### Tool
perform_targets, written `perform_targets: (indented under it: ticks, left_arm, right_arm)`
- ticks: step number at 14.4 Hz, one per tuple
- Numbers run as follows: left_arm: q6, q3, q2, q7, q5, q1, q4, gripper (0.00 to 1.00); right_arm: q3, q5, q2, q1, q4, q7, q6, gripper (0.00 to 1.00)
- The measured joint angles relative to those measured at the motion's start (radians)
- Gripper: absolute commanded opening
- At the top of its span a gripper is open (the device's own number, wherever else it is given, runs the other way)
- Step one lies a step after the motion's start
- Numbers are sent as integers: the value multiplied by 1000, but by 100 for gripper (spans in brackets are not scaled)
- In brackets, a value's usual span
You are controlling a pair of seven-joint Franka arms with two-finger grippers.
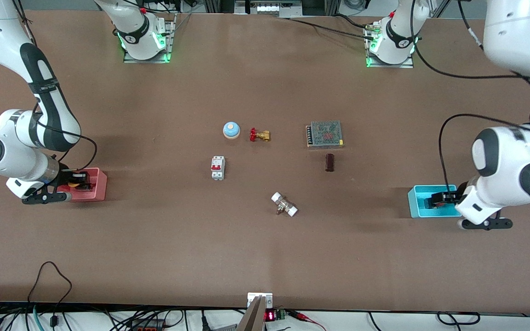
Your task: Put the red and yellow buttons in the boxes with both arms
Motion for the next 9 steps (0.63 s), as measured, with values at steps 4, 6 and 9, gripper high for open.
perform_targets:
  ticks: [4, 6, 9]
  left_arm:
    - [-247, -6, -81, 5, 0, -41, 127, 100]
    - [-318, -7, -116, 5, 0, -73, 162, 100]
    - [-362, -13, -178, 4, 0, -106, 177, 100]
  right_arm:
    - [0, -1, 0, 0, 1, 0, 8, 68]
    - [0, -2, 0, 0, 1, 0, 9, 73]
    - [0, -2, 0, 0, 1, 0, 10, 100]
